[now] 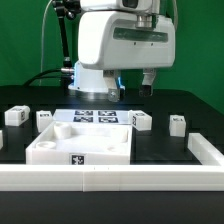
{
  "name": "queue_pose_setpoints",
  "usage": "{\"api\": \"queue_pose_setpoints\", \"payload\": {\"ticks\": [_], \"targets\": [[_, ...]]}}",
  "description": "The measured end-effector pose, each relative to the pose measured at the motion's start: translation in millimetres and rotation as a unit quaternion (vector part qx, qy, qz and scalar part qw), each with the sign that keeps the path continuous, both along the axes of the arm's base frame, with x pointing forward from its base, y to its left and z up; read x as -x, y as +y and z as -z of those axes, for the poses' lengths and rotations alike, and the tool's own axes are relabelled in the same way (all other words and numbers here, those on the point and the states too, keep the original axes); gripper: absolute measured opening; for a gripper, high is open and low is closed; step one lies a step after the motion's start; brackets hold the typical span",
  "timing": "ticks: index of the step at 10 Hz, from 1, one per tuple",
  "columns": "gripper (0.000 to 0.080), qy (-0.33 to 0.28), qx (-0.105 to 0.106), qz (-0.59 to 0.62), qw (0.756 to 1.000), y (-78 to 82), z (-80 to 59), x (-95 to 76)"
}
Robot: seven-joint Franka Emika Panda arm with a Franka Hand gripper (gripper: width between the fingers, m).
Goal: Assemble one leg
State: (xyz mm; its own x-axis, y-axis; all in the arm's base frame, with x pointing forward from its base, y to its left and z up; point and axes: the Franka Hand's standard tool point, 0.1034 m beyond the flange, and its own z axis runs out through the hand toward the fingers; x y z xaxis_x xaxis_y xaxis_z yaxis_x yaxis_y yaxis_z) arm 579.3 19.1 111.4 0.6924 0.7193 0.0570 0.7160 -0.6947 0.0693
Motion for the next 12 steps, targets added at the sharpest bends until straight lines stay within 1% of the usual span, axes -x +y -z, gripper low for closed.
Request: {"api": "queue_pose_setpoints", "payload": {"ticks": [12], "targets": [[0.0650, -0.004, -0.001, 0.003, 1.000, 0.3, 1.3, 0.4]]}}
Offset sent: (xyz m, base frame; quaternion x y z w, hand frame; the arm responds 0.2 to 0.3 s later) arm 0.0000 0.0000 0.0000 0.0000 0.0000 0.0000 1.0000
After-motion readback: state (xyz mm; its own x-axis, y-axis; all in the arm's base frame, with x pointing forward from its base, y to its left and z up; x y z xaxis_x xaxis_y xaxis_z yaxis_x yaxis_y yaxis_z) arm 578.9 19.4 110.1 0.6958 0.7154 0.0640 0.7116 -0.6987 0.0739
